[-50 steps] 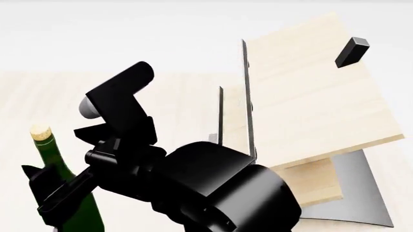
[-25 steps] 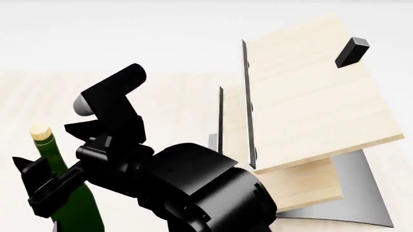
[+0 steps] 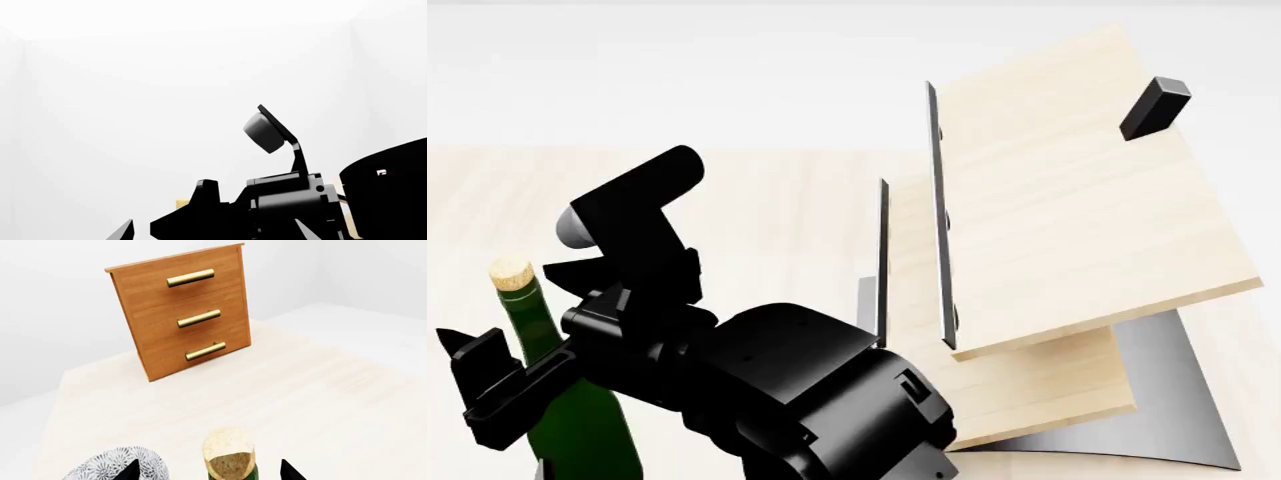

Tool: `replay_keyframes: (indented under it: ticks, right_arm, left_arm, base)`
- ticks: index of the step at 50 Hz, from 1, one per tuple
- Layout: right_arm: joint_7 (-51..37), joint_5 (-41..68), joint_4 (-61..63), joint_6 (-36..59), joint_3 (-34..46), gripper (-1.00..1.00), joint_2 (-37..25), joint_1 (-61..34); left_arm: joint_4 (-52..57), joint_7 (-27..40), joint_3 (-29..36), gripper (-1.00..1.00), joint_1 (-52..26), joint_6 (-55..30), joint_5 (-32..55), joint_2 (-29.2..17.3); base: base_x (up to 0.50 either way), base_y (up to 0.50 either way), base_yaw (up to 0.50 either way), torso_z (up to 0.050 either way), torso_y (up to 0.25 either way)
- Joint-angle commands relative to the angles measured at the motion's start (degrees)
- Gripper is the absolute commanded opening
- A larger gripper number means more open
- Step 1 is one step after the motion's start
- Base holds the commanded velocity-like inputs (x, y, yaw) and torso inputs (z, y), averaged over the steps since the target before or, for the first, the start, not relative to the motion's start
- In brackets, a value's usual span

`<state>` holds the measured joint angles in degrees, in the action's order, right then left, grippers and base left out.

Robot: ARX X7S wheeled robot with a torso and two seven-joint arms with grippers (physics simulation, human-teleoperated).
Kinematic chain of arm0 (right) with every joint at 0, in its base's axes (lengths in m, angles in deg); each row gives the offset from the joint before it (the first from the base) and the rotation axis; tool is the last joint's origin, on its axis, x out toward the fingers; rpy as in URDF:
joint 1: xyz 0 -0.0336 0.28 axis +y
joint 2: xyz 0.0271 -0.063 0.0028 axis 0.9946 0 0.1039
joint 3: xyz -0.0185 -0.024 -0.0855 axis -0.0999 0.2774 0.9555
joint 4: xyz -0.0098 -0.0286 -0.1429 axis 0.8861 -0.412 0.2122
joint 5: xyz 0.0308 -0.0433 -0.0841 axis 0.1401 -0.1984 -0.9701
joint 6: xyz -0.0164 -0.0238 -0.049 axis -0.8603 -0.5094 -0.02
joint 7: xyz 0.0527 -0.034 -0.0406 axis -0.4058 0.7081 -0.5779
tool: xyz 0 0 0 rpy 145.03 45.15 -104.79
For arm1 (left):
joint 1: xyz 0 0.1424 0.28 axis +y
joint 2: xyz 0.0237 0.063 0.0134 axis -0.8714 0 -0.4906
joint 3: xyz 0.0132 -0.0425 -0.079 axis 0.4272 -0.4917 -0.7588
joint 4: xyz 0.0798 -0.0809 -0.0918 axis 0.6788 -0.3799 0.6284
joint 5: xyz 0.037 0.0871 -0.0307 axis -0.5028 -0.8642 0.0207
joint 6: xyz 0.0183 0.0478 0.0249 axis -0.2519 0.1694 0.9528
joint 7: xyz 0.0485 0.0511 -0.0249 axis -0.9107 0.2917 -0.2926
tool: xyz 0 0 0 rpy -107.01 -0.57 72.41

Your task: Put the wine bottle on the wine rack.

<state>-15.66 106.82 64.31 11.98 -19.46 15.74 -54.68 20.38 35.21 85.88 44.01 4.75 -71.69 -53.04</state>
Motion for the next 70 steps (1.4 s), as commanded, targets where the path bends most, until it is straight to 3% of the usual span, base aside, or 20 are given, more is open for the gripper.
replay_keyframes:
  ticks: [1,10,29,30,44,70]
  right_arm:
    - [-1.2,5.1,-7.8,-8.3,8.0,1.0,0.1,-2.5]
    - [-2.4,8.2,-8.6,-11.6,13.0,1.0,-0.2,-3.1]
    - [-4.0,11.1,-8.9,-15.4,14.1,1.0,-0.9,-3.8]
    - [-4.1,11.2,-8.9,-15.6,14.2,-1.0,-0.9,-3.8]
    - [-4.4,12.1,-8.6,-16.3,14.9,-1.0,-1.8,-4.2]
    - [-12.1,16.3,3.7,-13.2,11.3,-1.0,-8.2,-8.5]
  left_arm:
    - [-0.2,0.1,0.1,1.0,-0.1,0.1,0.1,-0.1]
    - [0.9,0.3,0.0,1.0,0.1,-0.6,0.1,-0.4]
    - [0.6,0.6,0.2,1.0,0.0,-0.3,0.2,-0.6]
    - [0.5,0.6,0.2,1.0,0.0,-0.2,0.2,-0.6]
    - [0.3,0.8,0.5,1.0,-0.2,-0.2,0.2,-0.6]
    - [0.5,0.9,0.8,1.0,-0.5,-0.7,0.4,-0.9]
  base:
    - [0.0,0.0,0.0,0.0,0.0]
    - [0.0,0.0,0.0,0.0,0.0]
    - [0.0,0.0,0.0,0.0,0.0]
    - [0.0,0.0,0.0,0.0,0.0]
    - [0.0,0.0,0.0,0.0,0.0]
    - [0.0,0.0,0.0,0.0,0.0]
